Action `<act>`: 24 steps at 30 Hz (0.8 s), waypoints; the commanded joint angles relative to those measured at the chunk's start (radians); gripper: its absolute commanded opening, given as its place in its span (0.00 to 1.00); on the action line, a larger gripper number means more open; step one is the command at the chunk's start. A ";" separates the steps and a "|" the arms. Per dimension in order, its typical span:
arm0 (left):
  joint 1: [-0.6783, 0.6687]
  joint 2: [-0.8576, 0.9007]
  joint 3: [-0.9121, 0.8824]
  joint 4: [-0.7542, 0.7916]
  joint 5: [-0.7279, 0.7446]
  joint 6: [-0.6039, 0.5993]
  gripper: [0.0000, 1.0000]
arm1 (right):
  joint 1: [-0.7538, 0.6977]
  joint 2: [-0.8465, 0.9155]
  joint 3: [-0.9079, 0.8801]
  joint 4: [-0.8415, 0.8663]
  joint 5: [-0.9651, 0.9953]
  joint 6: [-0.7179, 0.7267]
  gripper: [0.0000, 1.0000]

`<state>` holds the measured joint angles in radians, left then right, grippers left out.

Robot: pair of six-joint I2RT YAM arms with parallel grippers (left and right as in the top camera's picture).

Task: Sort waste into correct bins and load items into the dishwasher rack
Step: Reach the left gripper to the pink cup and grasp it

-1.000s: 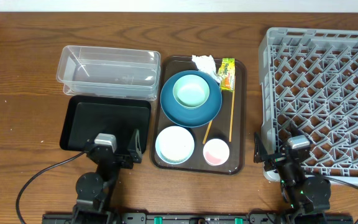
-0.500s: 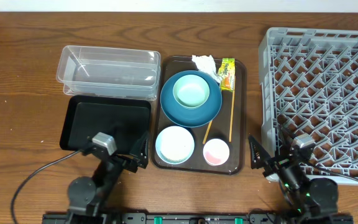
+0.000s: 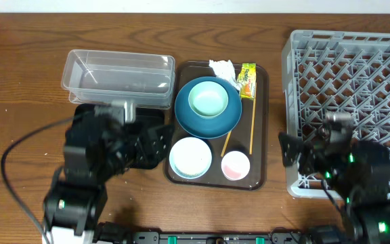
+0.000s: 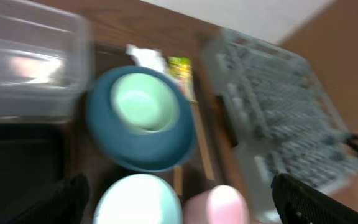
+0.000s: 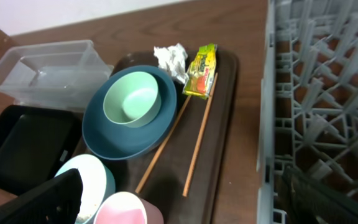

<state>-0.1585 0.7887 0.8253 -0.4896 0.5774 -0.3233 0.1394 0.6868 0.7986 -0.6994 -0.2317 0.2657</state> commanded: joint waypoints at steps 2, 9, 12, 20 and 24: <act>-0.008 0.085 0.051 0.030 0.303 -0.045 0.96 | -0.019 0.103 0.041 -0.008 -0.080 -0.016 0.99; -0.193 0.195 0.051 -0.116 0.131 -0.003 0.96 | -0.022 0.144 0.041 -0.005 0.006 0.077 0.99; -0.336 0.233 0.051 -0.130 -0.058 -0.003 0.96 | -0.026 0.145 0.041 0.004 0.019 0.100 0.99; -0.682 0.438 0.051 0.022 -0.367 -0.012 0.93 | -0.025 0.145 0.041 0.004 0.019 0.105 0.99; -0.729 0.560 0.051 0.093 -0.486 -0.017 0.81 | -0.025 0.145 0.041 0.000 0.018 0.105 0.99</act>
<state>-0.8722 1.2873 0.8608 -0.4110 0.2501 -0.3435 0.1188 0.8360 0.8211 -0.6960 -0.2256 0.3569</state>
